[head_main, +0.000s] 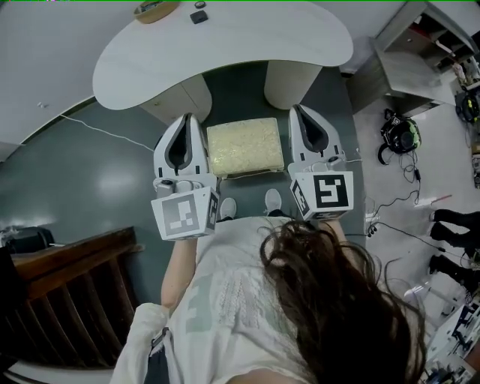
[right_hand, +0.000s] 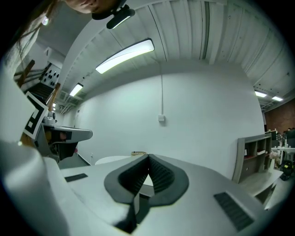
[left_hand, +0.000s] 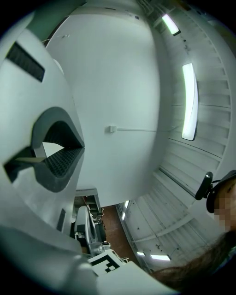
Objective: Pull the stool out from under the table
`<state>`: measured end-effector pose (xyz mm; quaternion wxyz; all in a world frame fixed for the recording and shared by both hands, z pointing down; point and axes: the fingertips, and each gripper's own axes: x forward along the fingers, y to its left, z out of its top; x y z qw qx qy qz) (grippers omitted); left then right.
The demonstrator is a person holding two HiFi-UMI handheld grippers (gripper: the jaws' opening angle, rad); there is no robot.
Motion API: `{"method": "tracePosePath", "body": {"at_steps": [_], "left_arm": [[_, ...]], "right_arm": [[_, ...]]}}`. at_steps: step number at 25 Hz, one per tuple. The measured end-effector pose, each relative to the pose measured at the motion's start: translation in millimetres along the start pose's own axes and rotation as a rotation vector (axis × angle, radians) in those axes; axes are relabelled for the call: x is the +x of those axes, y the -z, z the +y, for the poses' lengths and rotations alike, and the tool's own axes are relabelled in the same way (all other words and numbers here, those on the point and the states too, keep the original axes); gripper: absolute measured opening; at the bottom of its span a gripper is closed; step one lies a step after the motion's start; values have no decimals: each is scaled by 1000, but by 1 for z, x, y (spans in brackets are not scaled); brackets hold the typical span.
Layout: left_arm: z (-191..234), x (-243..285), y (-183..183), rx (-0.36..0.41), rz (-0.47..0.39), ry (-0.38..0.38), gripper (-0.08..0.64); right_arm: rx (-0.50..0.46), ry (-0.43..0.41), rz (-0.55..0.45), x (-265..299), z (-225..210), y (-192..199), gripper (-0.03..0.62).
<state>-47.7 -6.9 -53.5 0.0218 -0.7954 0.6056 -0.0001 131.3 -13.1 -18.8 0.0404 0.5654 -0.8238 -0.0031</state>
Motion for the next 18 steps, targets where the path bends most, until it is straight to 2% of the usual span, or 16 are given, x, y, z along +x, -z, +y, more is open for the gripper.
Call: {"method": "tracePosePath", "body": {"at_steps": [8,15,18], "left_arm": [[-3,8,0,-2,1,4,26],[-4,13,5,0,2,-3,26],[-5,15,11,-5,30,-3,26]], "right_arm": [[-23,-10,15,2,3,2,31],[-1,-2,23,4,-2,5,31],[-8,-6,27,6,-2,8,29]]}}
